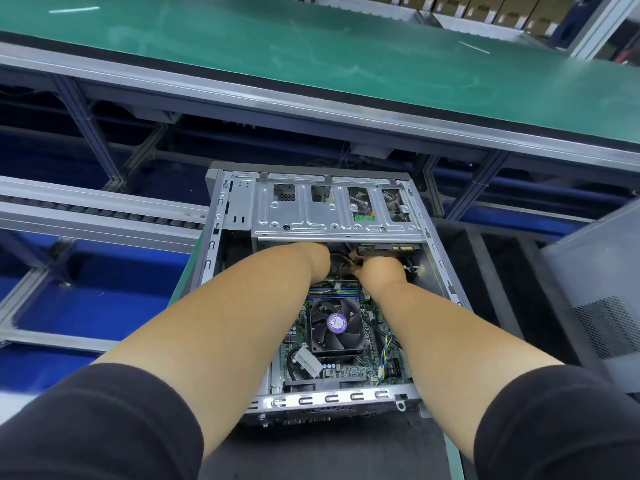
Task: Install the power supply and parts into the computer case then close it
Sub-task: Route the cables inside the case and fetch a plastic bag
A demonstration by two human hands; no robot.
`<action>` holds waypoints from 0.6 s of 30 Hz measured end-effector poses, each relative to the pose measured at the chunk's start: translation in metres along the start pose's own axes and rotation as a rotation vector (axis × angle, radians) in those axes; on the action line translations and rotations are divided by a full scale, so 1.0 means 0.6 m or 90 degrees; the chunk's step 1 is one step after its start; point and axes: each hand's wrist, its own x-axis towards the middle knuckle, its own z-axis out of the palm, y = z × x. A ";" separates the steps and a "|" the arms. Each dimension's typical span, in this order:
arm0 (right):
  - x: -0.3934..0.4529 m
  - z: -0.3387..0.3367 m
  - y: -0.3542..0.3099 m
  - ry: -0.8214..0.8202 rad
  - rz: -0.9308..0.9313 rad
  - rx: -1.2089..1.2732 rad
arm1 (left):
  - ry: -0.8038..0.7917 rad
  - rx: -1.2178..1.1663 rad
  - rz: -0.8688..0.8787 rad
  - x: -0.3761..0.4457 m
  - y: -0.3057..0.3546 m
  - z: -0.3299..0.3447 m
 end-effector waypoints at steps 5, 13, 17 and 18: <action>0.009 -0.005 -0.004 -0.006 0.014 0.042 | -0.003 -0.015 -0.016 -0.002 0.002 0.000; 0.016 0.003 -0.002 -0.027 -0.002 -0.036 | 0.001 -0.012 -0.014 -0.009 0.004 -0.003; 0.019 0.000 -0.003 -0.023 0.005 -0.014 | 0.017 -0.030 -0.022 -0.016 0.008 -0.004; 0.020 -0.001 -0.004 -0.022 0.007 -0.003 | 0.021 -0.031 -0.025 -0.020 0.010 -0.006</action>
